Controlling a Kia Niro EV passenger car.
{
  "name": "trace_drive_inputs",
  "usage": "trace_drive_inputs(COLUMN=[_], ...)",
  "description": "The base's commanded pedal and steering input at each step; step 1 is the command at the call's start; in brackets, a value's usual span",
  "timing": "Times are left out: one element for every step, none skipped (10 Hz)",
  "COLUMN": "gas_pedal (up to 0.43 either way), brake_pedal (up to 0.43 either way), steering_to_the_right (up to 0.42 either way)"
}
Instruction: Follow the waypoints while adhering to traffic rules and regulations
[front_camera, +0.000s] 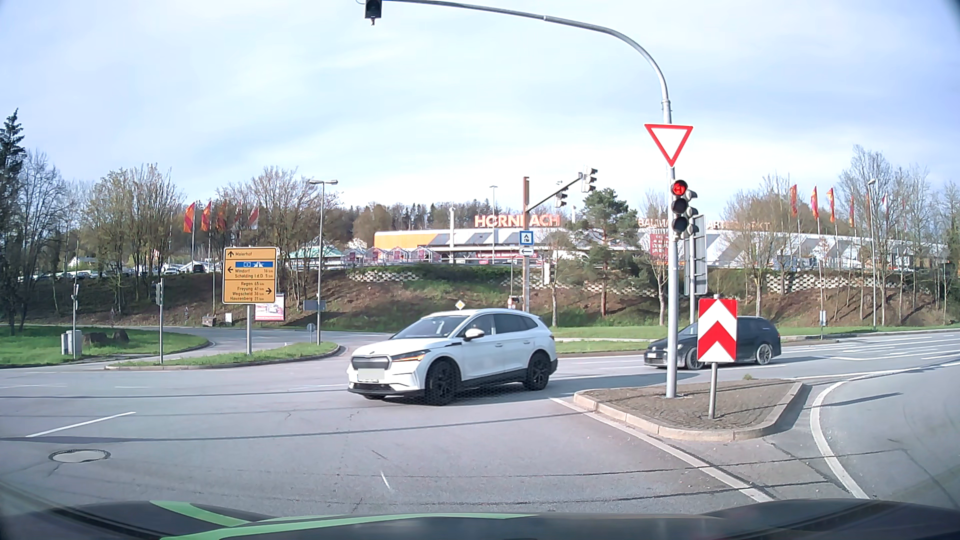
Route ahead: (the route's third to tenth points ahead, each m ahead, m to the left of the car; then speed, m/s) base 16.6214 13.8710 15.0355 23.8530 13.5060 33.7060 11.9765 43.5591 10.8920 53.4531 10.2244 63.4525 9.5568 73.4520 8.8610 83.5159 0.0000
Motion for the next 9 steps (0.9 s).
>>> trace_drive_inputs(gas_pedal=[0.0,0.0,0.0,0.0,0.0,0.0,0.0,0.0,0.0], brake_pedal=[0.409,0.402,0.409,0.402,0.409,0.402,0.409,0.409,0.402], steering_to_the_right=[-0.002,-0.002,-0.002,-0.002,-0.002,-0.002,-0.002,-0.002,-0.002])
